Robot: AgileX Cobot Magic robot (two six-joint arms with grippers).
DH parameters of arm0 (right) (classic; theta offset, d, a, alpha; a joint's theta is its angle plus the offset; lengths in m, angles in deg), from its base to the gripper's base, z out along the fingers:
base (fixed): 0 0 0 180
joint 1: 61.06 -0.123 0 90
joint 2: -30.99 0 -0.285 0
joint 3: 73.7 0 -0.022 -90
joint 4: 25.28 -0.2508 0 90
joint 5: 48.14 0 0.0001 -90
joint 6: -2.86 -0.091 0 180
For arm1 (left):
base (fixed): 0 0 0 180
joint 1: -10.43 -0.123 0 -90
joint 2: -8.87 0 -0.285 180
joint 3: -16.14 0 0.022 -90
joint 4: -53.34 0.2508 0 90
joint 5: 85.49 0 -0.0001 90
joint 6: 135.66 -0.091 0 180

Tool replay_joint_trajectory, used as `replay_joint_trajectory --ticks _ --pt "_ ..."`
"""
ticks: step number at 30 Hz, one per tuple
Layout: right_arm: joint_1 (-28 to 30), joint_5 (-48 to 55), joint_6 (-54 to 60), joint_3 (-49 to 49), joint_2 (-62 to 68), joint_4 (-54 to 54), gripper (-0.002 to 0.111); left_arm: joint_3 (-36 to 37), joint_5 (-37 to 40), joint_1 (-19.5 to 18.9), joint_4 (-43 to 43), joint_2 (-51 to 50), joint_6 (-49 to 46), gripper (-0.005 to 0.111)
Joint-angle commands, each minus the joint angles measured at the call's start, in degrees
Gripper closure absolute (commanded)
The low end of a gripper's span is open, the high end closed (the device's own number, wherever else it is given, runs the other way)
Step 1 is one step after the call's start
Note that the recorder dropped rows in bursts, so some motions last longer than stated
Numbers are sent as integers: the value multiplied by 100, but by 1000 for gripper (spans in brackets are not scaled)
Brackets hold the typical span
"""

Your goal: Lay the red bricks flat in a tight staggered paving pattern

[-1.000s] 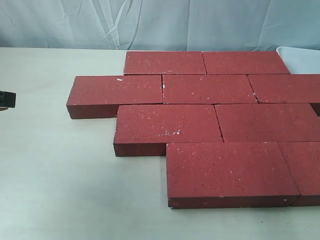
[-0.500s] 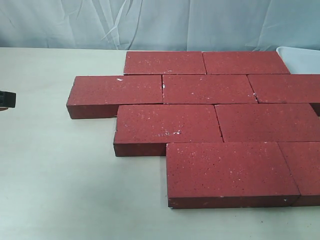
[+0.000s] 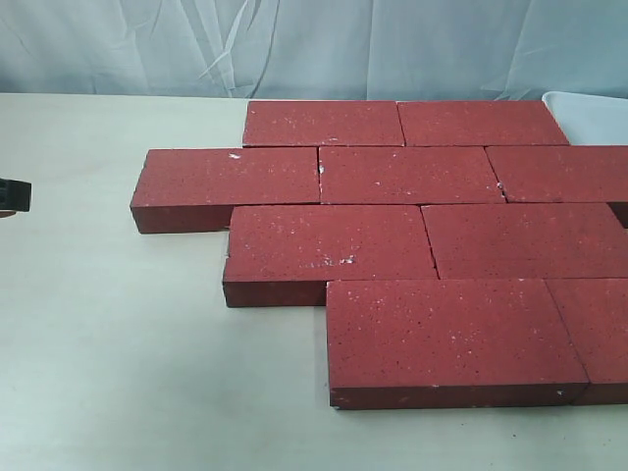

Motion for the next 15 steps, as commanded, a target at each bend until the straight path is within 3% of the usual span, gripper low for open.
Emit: replay_joint_trajectory --ticks 1,9,15 --pt "10 -84 35 33 -33 -2 109 26 -63 38 46 23 29 107" --pt "10 -84 35 42 -86 -2 109 26 -63 38 46 23 29 107" --pt "10 -286 35 464 -878 20 109 26 -63 38 46 23 29 107"
